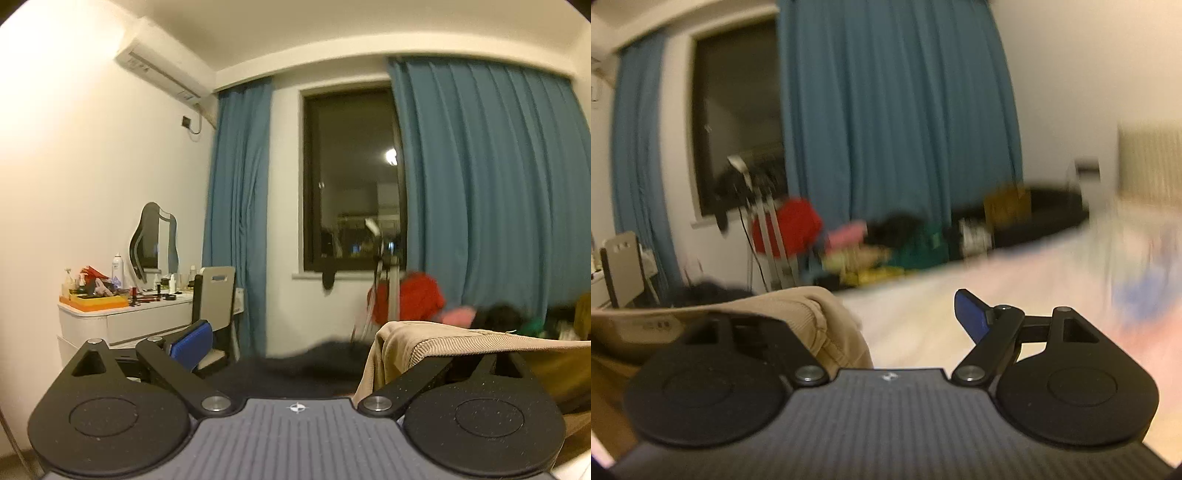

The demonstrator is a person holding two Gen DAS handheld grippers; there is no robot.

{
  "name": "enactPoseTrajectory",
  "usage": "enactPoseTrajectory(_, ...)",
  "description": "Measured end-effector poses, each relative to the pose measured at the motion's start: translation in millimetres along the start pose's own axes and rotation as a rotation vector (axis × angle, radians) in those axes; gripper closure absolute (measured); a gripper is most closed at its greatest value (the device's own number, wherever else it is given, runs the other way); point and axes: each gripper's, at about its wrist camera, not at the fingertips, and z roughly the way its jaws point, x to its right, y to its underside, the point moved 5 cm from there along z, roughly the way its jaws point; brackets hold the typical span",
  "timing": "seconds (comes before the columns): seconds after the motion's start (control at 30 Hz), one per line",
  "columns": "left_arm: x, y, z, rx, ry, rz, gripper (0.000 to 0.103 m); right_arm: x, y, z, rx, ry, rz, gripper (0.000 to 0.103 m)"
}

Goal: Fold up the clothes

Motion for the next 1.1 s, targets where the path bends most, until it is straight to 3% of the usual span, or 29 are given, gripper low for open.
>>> enactPoseTrajectory(0.1, 3, -75, 2, 0.044, 0.02, -0.027, 0.002, -1, -79, -21, 0.075, -0.027, 0.004, 0.026)
enactPoseTrajectory(0.17, 8, -124, -9, 0.105, -0.011, 0.032, 0.002, -3, -128, -37, 0.115, -0.047, 0.001, 0.026)
enactPoseTrajectory(0.27, 4, -192, -31, 0.166, -0.004, 0.027, 0.0, -2, -162, -55, 0.145, -0.056, -0.019, 0.026)
enactPoseTrajectory(0.43, -9, -272, -67, 0.232, 0.053, -0.029, 0.0, -1, -212, -83, 0.189, -0.068, -0.054, 0.026)
enactPoseTrajectory(0.6, -12, -321, -81, 0.197, 0.129, -0.049, 0.0, 0, -262, -111, 0.233, -0.08, -0.09, 0.026)
enactPoseTrajectory(0.73, -2, -320, -60, 0.158, 0.146, -0.005, 0.0, 0, -302, -133, 0.269, -0.089, -0.118, 0.025)
enactPoseTrajectory(0.83, 12, -294, -18, 0.076, 0.156, -0.01, 0.0, -3, -282, -103, 0.221, -0.082, -0.132, 0.022)
enactPoseTrajectory(1.0, 35, -228, 95, -0.044, 0.122, -0.004, 0.0, -16, -227, 0, 0.111, -0.044, -0.176, 0.02)
enactPoseTrajectory(1.1, 59, -175, 164, -0.069, 0.092, 0.028, 0.0, -19, -187, 79, 0.03, -0.037, -0.18, 0.019)
